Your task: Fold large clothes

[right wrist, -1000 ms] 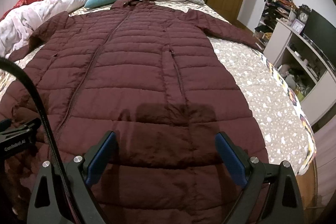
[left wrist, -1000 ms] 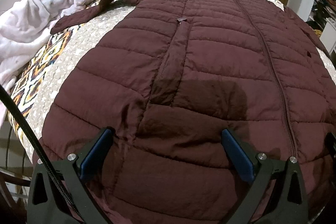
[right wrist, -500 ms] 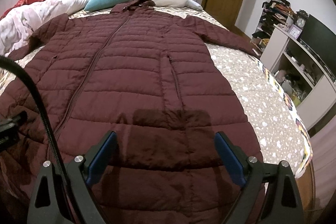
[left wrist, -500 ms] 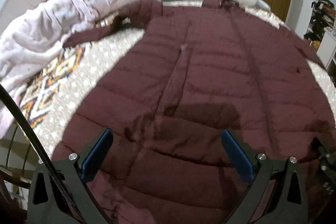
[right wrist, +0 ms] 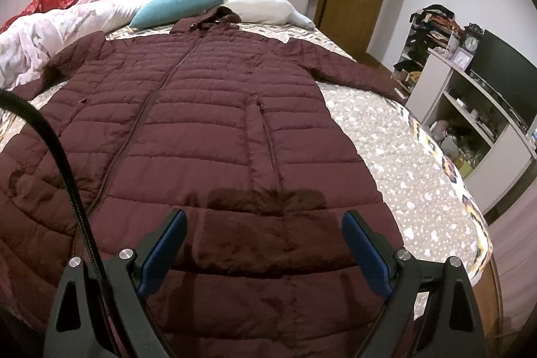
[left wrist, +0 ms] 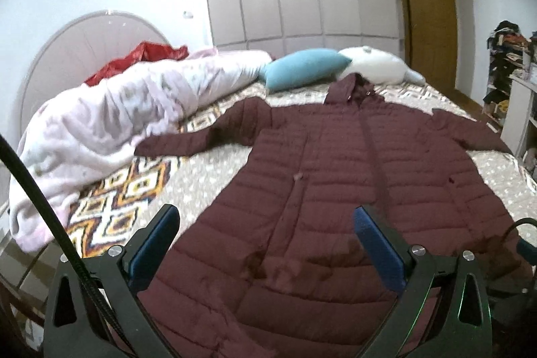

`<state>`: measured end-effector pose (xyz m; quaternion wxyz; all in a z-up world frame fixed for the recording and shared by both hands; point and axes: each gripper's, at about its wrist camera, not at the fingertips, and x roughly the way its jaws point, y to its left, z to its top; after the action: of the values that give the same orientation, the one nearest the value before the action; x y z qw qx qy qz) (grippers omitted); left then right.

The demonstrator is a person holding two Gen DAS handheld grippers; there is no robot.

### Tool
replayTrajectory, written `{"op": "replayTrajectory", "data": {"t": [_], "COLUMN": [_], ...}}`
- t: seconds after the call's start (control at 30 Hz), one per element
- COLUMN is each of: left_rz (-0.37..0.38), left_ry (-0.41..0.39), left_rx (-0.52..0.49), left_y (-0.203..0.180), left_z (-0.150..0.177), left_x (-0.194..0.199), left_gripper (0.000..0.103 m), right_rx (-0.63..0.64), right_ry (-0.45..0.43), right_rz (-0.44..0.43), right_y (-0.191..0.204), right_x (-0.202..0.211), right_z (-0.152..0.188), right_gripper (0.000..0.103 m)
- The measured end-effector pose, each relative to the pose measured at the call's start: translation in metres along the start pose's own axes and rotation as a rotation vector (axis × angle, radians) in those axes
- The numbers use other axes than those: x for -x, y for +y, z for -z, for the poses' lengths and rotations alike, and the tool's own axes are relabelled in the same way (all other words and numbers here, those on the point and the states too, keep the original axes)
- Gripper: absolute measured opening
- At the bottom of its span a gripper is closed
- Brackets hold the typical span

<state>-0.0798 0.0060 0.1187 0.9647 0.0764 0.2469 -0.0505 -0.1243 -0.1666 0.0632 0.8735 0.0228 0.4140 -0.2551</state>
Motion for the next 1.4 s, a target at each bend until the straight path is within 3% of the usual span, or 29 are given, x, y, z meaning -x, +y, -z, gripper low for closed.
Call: {"op": "replayTrajectory", "data": {"t": [0.3, 0.6, 0.83, 1.4], "left_rz": [-0.088, 0.073, 0.075, 0.079], "left_ry": [-0.072, 0.046, 0.069, 0.22], "left_rx": [-0.012, -0.071, -0.089, -0.145], "left_y": [0.004, -0.015, -0.021, -0.04], "left_z": [-0.013, -0.002, 0.001, 0.01], "left_x": [0.019, 0.005, 0.002, -0.024], "left_gripper": [0.103, 0.103, 0.103, 0.103], "right_rx": [-0.027, -0.029, -0.05, -0.124], "right_ry": [0.004, 0.023, 0.031, 0.028], "right_rz": [-0.04, -0.045, -0.036, -0.042], "right_y": [-0.003, -0.005, -0.013, -0.048], "right_x": [0.002, -0.001, -0.004, -0.011], "right_z": [-0.001, -0.001, -0.003, -0.022], "right_gripper": [0.095, 0.095, 0.095, 0.095]}}
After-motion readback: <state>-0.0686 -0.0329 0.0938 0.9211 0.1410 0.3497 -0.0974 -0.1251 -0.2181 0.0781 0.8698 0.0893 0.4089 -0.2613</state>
